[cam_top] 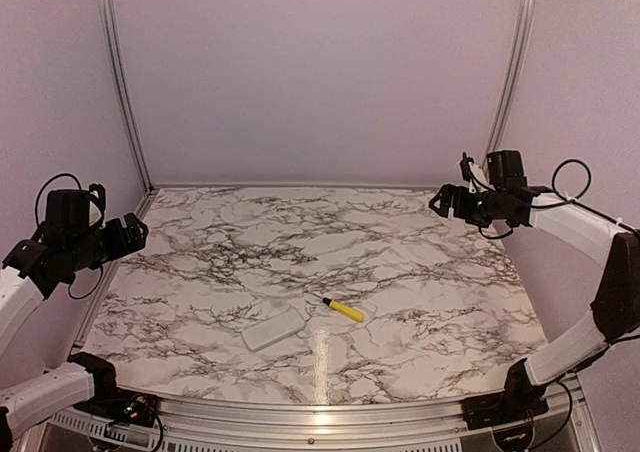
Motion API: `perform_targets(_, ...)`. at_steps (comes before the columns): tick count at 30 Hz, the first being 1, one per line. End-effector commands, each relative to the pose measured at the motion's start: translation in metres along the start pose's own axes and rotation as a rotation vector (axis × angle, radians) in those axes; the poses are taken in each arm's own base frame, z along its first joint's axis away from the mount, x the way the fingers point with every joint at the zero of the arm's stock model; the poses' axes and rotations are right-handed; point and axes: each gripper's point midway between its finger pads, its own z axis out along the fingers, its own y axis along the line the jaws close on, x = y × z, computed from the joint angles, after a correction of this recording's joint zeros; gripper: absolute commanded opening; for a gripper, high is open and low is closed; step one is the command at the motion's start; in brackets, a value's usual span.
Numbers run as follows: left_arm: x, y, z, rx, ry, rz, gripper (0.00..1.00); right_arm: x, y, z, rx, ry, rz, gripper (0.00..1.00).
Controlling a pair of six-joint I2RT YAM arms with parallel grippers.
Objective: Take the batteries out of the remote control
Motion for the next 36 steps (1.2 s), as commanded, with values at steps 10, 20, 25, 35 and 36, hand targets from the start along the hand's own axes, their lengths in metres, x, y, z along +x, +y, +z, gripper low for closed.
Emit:
perform_targets(10, 0.014, -0.017, 0.006, 0.075, 0.017, 0.052, 0.99, -0.015, 0.055, -0.03, -0.111, -0.04, -0.035, 0.99)
perform_targets(20, 0.051, -0.073, 0.014, 0.344, 0.135, 0.176, 0.99, -0.009, 0.124, -0.054, -0.221, -0.066, -0.17, 0.99)
perform_targets(25, 0.073, -0.106, 0.008, 0.48, 0.156, 0.284, 0.99, 0.01, 0.155, -0.058, -0.248, -0.03, -0.254, 0.99)
perform_targets(35, 0.119, -0.162, -0.003, 0.712, 0.131, 0.502, 0.99, 0.06, 0.2, -0.06, -0.316, 0.073, -0.376, 0.99)
perform_targets(36, 0.126, -0.167, -0.005, 0.73, 0.13, 0.532, 0.99, 0.065, 0.203, -0.059, -0.321, 0.085, -0.386, 0.99)
